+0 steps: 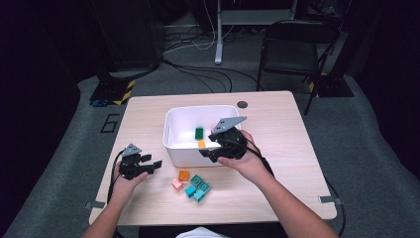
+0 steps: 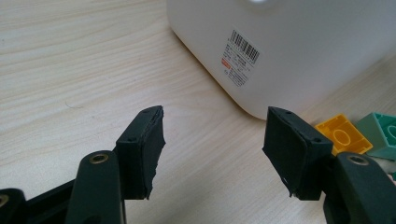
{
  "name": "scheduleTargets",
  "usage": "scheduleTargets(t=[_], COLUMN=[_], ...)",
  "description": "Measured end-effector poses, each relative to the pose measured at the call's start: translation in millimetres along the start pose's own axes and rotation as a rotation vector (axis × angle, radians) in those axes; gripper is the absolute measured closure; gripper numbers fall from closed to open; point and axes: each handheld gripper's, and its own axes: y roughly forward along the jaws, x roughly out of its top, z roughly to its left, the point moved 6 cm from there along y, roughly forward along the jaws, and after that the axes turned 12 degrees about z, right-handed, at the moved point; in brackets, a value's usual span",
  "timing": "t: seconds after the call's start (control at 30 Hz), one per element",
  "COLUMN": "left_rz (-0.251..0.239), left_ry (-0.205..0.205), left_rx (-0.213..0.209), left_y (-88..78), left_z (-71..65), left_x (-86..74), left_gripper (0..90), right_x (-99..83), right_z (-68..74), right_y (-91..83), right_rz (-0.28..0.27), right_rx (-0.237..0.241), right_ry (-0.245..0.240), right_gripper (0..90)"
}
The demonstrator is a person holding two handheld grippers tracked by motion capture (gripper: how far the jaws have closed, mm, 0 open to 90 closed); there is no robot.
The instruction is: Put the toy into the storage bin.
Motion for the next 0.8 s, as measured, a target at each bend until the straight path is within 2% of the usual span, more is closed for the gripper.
scheduleTargets(t=[0.13, 0.27, 0.3, 0.6, 0.8], left_rz=[-0.004, -0.003, -0.001, 0.007, 0.004], left_ry=[0.001, 0.000, 0.001, 0.010, 0.003], left_rx=[0.001, 0.002, 0.001, 0.002, 0.001], left_y=[0.0, 0.1, 0.1, -0.4, -0.4], left_z=[-0.4, -0.2, -0.3, 0.2, 0.4], left_x=[0.1, -0.1, -0.1, -0.5, -0.3], left_gripper=[37.6, 37.6, 37.6, 37.6, 37.6], right_x=[-11.2, -23.3, -26.4, -49.4, -62.2], right_z=[8.5, 15.6, 16.1, 23.0, 25.1], right_y=[5.2, 14.4, 16.8, 35.7, 48.9], right_rz=[0.000, 0.012, 0.016, 0.020, 0.035], right_rx=[0.012, 0.015, 0.014, 0.020, 0.002], right_ry=[-0.015, -0.004, -0.018, -0.002, -0.006], right_gripper=[37.9, 38.0, 38.0, 40.4, 41.7])
